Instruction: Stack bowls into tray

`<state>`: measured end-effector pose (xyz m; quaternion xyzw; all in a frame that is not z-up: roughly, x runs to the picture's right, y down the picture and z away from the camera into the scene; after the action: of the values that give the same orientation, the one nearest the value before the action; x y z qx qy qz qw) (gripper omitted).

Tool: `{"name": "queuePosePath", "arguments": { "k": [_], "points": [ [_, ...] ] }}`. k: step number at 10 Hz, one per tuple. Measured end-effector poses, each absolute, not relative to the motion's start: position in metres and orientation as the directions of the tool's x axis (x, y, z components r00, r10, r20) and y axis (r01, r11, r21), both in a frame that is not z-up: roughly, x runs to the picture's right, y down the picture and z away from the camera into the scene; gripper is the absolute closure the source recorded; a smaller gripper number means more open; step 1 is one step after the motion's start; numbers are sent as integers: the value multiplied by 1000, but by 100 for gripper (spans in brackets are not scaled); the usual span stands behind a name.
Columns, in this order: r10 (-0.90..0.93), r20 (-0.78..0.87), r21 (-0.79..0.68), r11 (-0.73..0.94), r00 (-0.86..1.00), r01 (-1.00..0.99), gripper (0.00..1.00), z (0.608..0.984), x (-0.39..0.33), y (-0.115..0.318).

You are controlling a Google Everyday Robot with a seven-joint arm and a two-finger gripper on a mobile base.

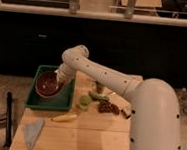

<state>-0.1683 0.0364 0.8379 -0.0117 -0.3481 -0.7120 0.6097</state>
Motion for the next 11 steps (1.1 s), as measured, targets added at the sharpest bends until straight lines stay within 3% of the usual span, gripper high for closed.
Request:
{"name": "queuePosePath", "arguments": {
  "k": [8,11],
  "points": [
    [-824,503,505,35,-260,863,99,865,-202,54],
    [-795,542,497,42,-273,867,73,874,-207,58]
  ]
}}
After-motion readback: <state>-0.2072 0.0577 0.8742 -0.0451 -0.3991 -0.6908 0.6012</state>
